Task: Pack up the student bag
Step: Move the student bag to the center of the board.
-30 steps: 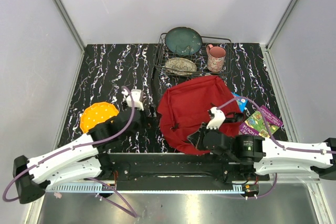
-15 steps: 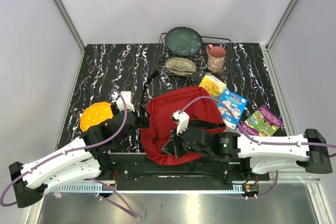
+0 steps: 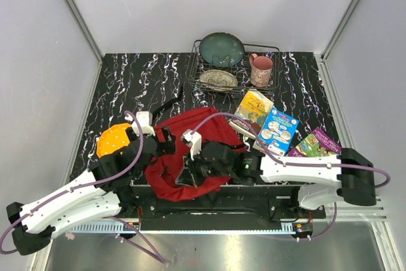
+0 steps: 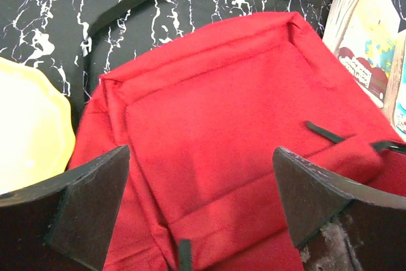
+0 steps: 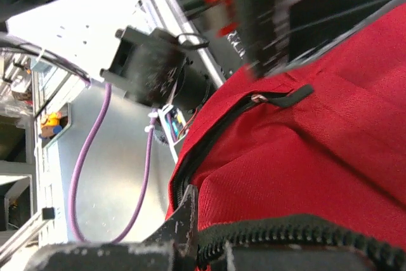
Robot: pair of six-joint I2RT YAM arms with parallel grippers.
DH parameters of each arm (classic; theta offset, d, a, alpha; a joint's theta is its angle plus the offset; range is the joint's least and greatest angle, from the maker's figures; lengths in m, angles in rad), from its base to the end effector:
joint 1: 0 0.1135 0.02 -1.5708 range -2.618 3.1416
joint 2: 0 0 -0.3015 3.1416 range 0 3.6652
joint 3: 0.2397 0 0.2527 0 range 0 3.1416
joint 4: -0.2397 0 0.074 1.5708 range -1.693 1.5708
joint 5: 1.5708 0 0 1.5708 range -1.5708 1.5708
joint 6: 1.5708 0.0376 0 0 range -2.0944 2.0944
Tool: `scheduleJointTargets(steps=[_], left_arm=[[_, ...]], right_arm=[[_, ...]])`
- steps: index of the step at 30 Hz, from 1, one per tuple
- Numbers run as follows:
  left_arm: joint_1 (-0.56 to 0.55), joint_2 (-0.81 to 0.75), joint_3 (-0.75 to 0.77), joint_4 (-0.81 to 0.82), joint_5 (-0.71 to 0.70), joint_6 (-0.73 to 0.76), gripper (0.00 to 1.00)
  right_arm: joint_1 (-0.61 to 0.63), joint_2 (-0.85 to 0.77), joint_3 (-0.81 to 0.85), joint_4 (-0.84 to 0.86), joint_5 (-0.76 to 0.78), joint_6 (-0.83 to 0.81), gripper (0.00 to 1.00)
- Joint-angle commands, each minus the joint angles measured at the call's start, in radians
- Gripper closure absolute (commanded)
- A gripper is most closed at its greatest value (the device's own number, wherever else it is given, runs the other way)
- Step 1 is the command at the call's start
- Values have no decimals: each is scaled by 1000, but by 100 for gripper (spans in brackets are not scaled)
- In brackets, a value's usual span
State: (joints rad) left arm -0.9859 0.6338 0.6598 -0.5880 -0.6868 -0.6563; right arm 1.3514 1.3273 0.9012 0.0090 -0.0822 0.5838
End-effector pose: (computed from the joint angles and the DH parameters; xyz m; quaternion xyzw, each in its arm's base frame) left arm 0.0796 -0.0770 0.3035 -0.0253 0.8399 -0.1322 0.5258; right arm 0.0617 0.2911 0.3141 -0.3344 0.7682 0.4683 0.2808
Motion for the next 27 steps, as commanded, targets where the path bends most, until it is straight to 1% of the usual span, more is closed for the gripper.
scheduleJointTargets(steps=[1, 5, 6, 7, 9, 11, 12, 13, 14, 15, 16, 17, 19, 20, 21, 22, 23, 24, 25, 26, 27], left_arm=[[3, -22, 34, -18, -53, -28, 1], [3, -29, 26, -38, -56, -37, 1], [4, -31, 23, -38, -53, -40, 1], [3, -29, 20, -35, -53, -42, 1], [4, -20, 15, -24, -40, -39, 1], [4, -10, 15, -7, -28, -22, 1], [3, 6, 15, -1, -14, -14, 1], [3, 16, 15, 5, -8, 0, 1], [3, 24, 17, 14, 4, 4, 1], [4, 44, 17, 19, 6, 3, 1], [4, 50, 15, 23, 9, 4, 1], [4, 59, 8, 39, 12, 6, 1], [4, 78, 1, 57, 16, 9, 1], [3, 84, 0, 71, 18, 12, 1], [4, 101, 1, 76, 20, 15, 1], [4, 109, 6, 80, 20, 21, 1], [4, 116, 12, 88, 20, 26, 1], [4, 135, 15, 94, 23, 30, 1], [6, 145, 18, 99, 23, 37, 1], [9, 155, 26, 108, 26, 41, 1], [10, 174, 26, 116, 36, 44, 1]], right_arm=[[-144, 87, -24, 183, -137, 28, 100], [-260, 170, -41, 190, -107, 94, 98], [-271, 185, -32, 180, -102, 97, 94], [-278, 200, -15, 168, -87, 112, 88], [-281, 245, 1, 175, -100, 106, 58], [-281, 262, 1, 190, -106, 131, 36], [-282, 256, -5, 187, -105, 137, 29], [-282, 241, -30, 180, -67, 154, 23], [-281, 195, -48, 168, -41, 165, 16], [-282, 164, -65, 151, -13, 169, 13], [-281, 129, -103, 135, 52, 185, 11], [-282, 43, -125, 97, 85, 201, 11], [-281, -52, -184, 56, 201, 237, 9], [-282, -157, -205, 8, 235, 250, 9], [-282, -210, -225, -3, 261, 263, 9], [-282, -267, -260, -53, 327, 293, 9], [-282, -374, -277, -111, 352, 306, 9], [-281, -426, -292, -145, 378, 318, 9], [-282, -477, -317, -185, 441, 361, 9], [-282, -573, -329, -281, 475, 398, 9], [-281, -621, -344, -332, 513, 437, 9]])
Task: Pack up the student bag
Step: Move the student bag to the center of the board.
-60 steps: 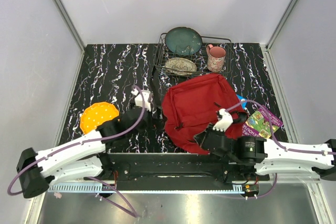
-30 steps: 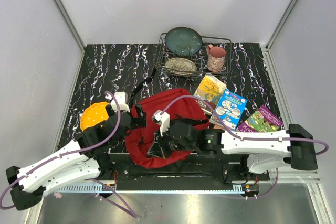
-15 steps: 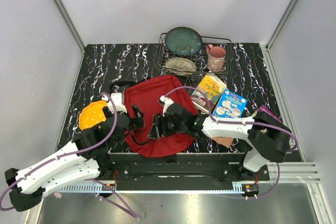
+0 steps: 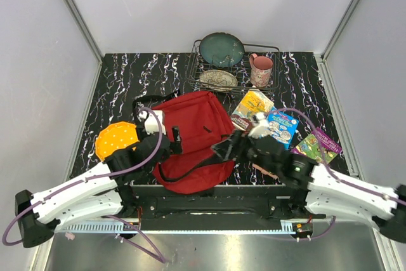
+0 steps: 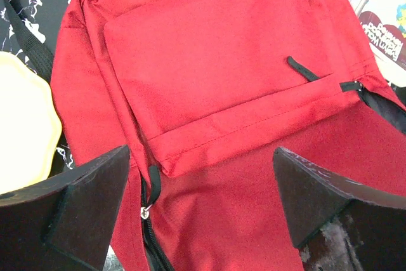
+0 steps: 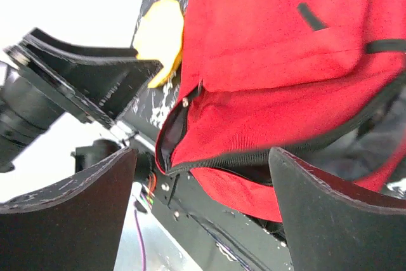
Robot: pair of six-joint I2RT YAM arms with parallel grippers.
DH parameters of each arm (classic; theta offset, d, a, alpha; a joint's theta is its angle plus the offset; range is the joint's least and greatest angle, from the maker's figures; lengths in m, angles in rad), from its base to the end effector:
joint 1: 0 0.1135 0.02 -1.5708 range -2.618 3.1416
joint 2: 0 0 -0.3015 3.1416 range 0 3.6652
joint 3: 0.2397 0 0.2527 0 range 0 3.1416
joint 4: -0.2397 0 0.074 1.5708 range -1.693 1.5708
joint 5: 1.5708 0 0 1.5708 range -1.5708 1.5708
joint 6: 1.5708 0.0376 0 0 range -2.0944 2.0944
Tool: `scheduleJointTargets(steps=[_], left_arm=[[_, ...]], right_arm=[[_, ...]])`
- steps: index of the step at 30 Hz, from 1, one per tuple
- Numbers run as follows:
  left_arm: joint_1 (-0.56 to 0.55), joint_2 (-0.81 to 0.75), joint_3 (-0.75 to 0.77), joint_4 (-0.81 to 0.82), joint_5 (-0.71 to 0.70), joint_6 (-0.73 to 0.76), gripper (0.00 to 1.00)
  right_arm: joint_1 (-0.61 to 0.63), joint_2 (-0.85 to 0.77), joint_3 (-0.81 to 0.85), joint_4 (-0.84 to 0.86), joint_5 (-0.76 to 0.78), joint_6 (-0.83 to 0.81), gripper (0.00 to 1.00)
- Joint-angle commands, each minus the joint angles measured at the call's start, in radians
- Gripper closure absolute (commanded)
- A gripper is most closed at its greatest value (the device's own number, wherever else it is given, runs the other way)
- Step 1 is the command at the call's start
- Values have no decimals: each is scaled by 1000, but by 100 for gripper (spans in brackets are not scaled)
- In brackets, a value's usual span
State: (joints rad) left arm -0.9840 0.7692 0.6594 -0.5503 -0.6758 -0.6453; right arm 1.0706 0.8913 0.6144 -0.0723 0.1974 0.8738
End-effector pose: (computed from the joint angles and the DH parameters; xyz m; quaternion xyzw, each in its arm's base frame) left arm 0.0947 -0.0999 0.2926 -0.0009 0.8598 -0.0976 0.5013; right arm 0.0963 0.1608 0.3007 -0.0238 0.8168 0.4260 0.3883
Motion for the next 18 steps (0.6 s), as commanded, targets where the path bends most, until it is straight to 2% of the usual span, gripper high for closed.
scheduleJointTargets(steps=[1, 2, 5, 8, 11, 18], left_arm=[[8, 48, 28, 88, 30, 39, 1], [10, 70, 32, 104, 45, 41, 1], [11, 119, 43, 139, 80, 53, 1], [15, 177, 60, 179, 163, 96, 1], [15, 211, 65, 245, 322, 174, 1], [15, 205, 66, 316, 482, 251, 1]], right_arm=[[-1, -228, -89, -294, 282, 219, 9], [-3, -309, -108, -358, 298, 250, 9], [-1, -428, -183, -405, 301, 344, 9], [-3, -472, -241, -403, 267, 412, 9], [-1, -447, -277, -403, 240, 470, 10], [-1, -302, -334, -221, 183, 502, 9]])
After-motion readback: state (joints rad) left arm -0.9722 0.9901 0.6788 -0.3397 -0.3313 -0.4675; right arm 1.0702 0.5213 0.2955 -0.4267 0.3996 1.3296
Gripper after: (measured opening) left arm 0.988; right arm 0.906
